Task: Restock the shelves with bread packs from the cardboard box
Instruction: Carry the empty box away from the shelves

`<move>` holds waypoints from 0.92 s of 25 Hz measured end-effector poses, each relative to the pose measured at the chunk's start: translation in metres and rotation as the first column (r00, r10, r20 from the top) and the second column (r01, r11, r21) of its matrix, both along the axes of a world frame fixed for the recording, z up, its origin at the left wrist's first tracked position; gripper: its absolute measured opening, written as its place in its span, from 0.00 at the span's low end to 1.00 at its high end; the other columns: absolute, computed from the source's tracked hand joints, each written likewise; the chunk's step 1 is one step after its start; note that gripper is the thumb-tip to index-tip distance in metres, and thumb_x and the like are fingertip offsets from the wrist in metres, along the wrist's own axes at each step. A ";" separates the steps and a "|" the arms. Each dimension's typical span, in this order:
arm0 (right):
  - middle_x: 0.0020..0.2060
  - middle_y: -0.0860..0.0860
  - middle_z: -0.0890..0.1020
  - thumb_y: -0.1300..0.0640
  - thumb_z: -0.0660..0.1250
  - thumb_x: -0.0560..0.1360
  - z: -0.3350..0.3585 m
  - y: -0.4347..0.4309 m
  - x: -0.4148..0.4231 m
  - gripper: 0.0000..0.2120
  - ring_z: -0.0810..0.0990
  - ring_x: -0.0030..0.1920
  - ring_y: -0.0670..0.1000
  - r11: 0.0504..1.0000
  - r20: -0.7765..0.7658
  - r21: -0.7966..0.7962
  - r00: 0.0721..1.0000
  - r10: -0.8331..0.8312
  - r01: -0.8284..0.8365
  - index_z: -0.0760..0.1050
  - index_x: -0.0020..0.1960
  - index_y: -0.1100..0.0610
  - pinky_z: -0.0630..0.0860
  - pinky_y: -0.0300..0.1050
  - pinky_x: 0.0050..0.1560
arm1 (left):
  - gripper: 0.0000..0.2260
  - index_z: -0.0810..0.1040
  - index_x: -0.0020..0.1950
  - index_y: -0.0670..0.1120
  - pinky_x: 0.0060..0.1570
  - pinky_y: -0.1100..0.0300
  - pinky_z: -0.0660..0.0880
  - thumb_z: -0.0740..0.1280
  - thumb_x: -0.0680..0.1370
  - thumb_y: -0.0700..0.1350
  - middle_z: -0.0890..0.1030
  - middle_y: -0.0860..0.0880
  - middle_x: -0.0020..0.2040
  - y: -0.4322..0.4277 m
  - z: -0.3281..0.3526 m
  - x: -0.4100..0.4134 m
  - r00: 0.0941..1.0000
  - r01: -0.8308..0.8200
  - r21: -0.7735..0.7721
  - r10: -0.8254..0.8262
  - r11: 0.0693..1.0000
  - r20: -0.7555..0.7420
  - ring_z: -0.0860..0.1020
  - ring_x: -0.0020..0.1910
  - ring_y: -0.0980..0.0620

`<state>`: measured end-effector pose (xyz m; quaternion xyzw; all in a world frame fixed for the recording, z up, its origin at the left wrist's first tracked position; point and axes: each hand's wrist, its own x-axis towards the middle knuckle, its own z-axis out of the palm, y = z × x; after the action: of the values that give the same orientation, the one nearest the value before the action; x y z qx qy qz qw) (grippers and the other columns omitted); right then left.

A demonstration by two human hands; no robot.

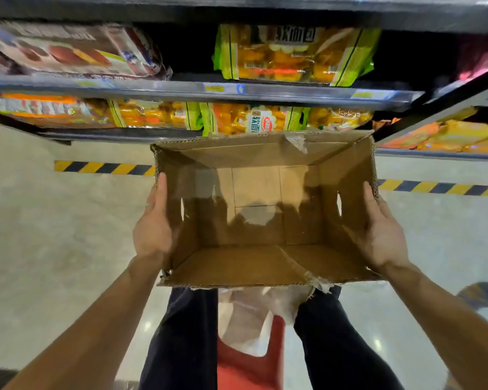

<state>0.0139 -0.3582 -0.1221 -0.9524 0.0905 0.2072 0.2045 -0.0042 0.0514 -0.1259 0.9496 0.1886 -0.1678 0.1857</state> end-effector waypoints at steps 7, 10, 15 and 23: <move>0.77 0.48 0.58 0.46 0.69 0.72 0.165 0.094 0.022 0.45 0.74 0.65 0.56 0.976 0.075 0.031 0.975 0.212 -0.214 0.43 0.78 0.43 0.79 0.52 0.52 | 0.46 0.44 0.78 0.59 0.51 0.45 0.75 0.71 0.72 0.42 0.58 0.53 0.78 0.063 0.171 -0.070 0.963 -0.260 -0.002 0.259 0.966 0.080 0.75 0.64 0.38; 0.77 0.48 0.57 0.44 0.69 0.72 0.231 0.135 0.037 0.45 0.78 0.60 0.56 0.933 0.141 0.039 0.926 0.350 -0.358 0.42 0.78 0.42 0.79 0.52 0.51 | 0.46 0.44 0.78 0.59 0.54 0.43 0.74 0.72 0.71 0.42 0.58 0.51 0.78 0.091 0.234 -0.117 0.916 -0.388 -0.008 0.386 0.922 0.113 0.74 0.64 0.37; 0.77 0.48 0.58 0.43 0.70 0.72 0.316 0.219 0.054 0.46 0.65 0.73 0.55 0.811 0.218 0.074 0.803 0.555 -0.581 0.42 0.78 0.42 0.72 0.56 0.65 | 0.46 0.43 0.78 0.59 0.53 0.46 0.76 0.72 0.72 0.42 0.59 0.51 0.78 0.122 0.314 -0.192 0.824 -0.544 -0.016 0.538 0.839 0.180 0.75 0.64 0.41; 0.76 0.50 0.63 0.37 0.69 0.70 0.404 0.402 0.058 0.46 0.66 0.73 0.55 0.568 0.291 0.053 0.557 0.778 -0.821 0.45 0.78 0.44 0.71 0.55 0.64 | 0.46 0.40 0.78 0.58 0.40 0.59 0.77 0.70 0.73 0.38 0.68 0.47 0.73 0.200 0.413 -0.286 0.620 -0.780 0.105 0.739 0.617 0.263 0.78 0.41 0.52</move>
<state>0.0723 0.0441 0.2822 -0.8826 -0.3978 0.1710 0.1831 -0.2906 0.2513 0.2875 0.8046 0.5716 0.0412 0.1557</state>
